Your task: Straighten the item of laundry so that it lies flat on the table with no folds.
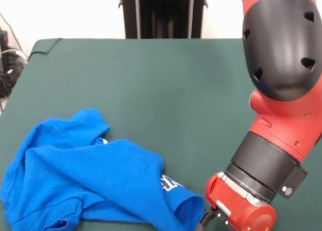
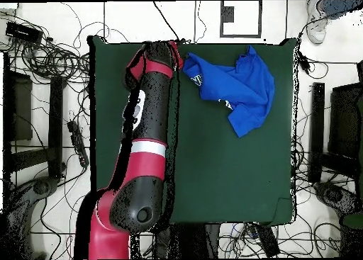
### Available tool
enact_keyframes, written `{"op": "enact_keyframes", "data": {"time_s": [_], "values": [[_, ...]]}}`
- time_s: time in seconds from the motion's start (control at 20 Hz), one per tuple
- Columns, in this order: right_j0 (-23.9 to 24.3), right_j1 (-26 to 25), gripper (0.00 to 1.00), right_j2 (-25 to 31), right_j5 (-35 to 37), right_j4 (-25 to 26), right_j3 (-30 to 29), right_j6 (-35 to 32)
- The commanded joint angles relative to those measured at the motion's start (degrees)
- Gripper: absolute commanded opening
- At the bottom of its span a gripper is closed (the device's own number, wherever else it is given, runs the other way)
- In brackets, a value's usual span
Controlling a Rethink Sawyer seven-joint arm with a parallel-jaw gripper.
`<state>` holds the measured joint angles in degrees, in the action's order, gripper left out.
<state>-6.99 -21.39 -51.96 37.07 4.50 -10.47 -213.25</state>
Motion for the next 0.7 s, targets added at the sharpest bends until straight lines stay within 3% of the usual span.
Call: {"op": "enact_keyframes", "data": {"time_s": [0.05,0.45,0.6,0.7], "values": [[1.75,-2.17,1.0,-3.7,4.25,0.56,8.87,-6.08],[5.08,-4.49,1.0,-4.98,-2.44,-1.05,17.47,-3.9],[4.66,-4.12,1.0,-2.8,-2.68,-3.54,16.52,-0.68],[3.36,-3.02,1.0,0.64,1.37,-7.65,13.05,4.23]]}}
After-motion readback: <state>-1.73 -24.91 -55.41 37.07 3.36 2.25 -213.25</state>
